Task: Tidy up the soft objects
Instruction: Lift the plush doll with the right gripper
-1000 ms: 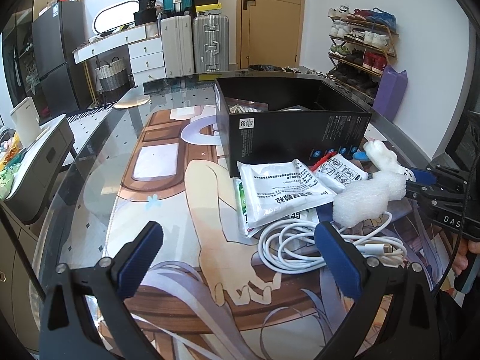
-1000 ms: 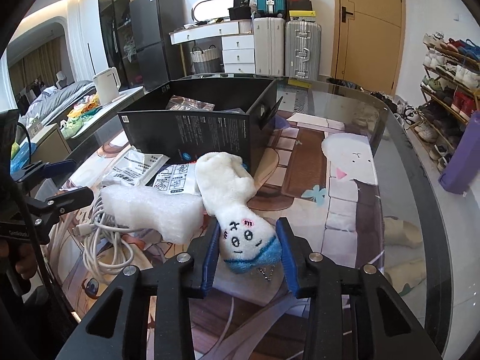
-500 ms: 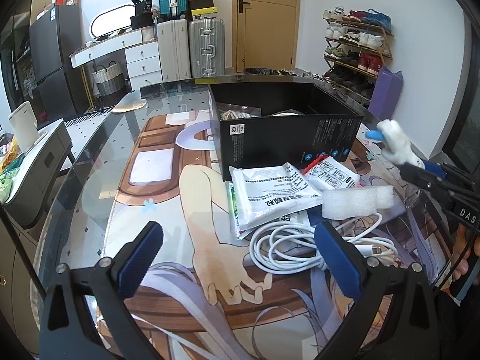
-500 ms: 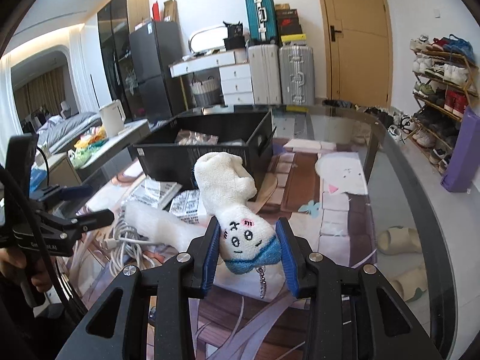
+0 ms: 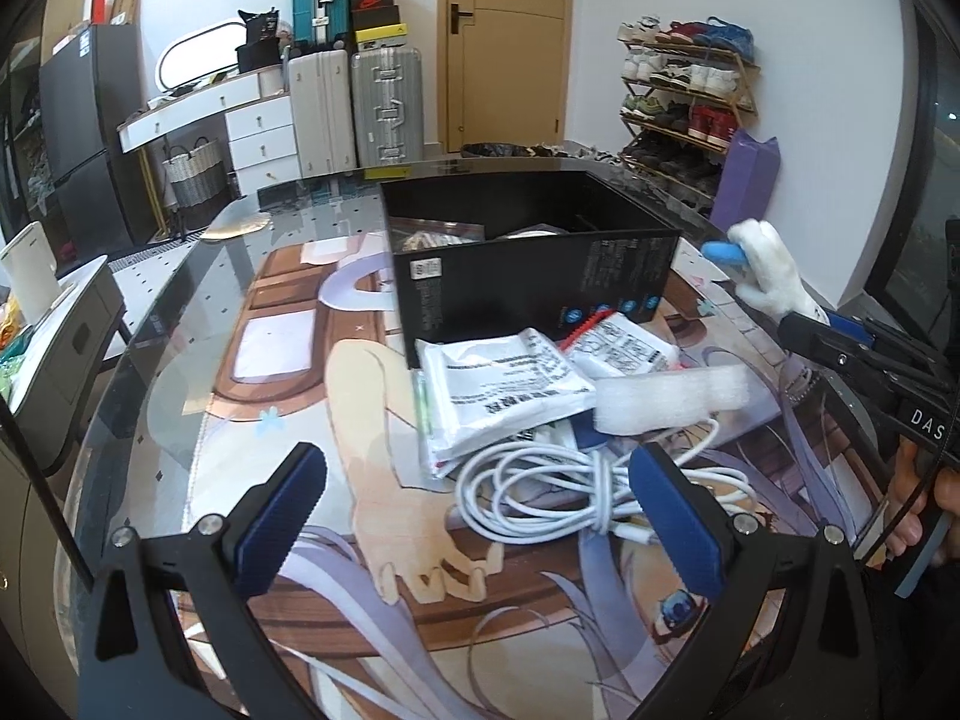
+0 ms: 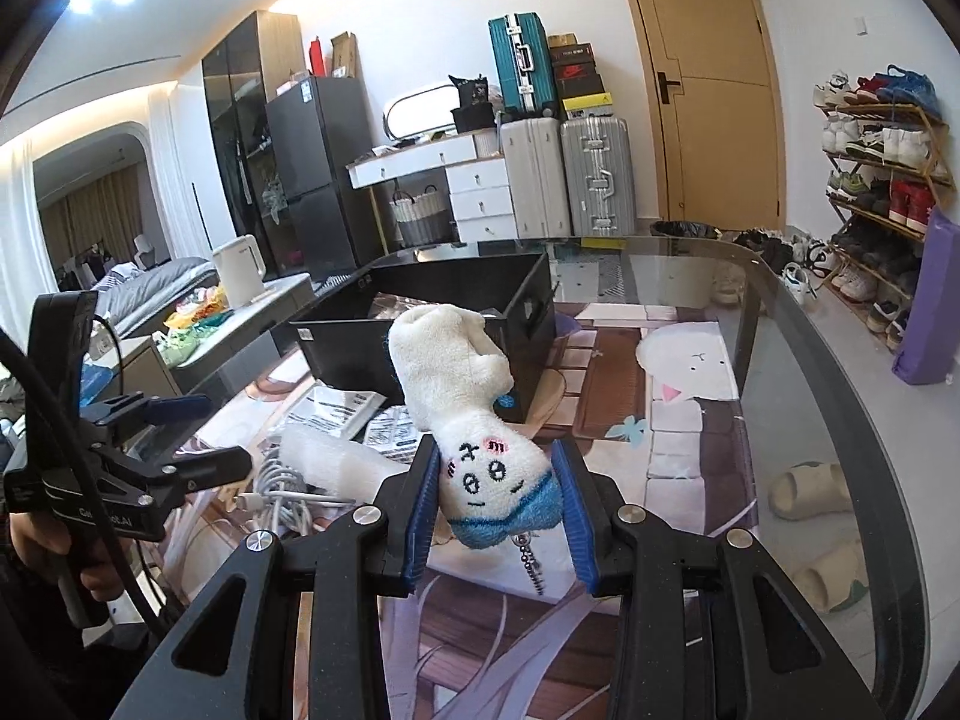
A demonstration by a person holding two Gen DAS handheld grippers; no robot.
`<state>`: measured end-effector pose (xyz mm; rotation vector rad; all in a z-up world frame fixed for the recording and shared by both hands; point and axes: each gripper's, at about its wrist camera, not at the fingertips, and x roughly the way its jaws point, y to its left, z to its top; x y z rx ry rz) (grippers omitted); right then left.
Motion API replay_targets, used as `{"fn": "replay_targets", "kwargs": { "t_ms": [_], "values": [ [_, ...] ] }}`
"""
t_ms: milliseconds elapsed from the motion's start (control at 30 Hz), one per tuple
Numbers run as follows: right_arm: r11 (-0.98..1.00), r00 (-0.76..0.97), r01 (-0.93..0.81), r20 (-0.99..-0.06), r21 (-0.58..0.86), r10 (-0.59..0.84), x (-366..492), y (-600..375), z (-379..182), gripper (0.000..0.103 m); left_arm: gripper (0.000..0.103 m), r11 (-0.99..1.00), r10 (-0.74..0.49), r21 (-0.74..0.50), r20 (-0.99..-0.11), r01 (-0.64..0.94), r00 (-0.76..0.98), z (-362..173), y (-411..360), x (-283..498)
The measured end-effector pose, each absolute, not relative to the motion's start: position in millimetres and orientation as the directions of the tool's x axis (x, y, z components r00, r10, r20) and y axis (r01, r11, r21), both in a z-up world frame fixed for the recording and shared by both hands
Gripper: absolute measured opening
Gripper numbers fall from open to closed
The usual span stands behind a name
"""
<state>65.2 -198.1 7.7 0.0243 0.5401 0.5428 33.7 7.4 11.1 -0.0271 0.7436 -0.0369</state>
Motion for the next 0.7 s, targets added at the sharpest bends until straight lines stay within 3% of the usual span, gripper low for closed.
{"fn": "replay_targets", "kwargs": {
  "t_ms": [167, 700],
  "values": [
    [0.837, 0.722, -0.511, -0.430, 0.195, 0.542, 53.5, -204.1, 9.7, 0.037, 0.102, 0.997, -0.074, -0.027, -0.675, 0.075, 0.734, 10.9, -2.5, 30.5],
    [0.827, 0.720, -0.525, -0.413, 0.203, 0.558, 48.9, -203.2, 10.4, 0.037, 0.102, 0.990, -0.126, -0.039, -0.705, 0.139, 0.698, 5.1, -6.9, 22.4]
  ]
}}
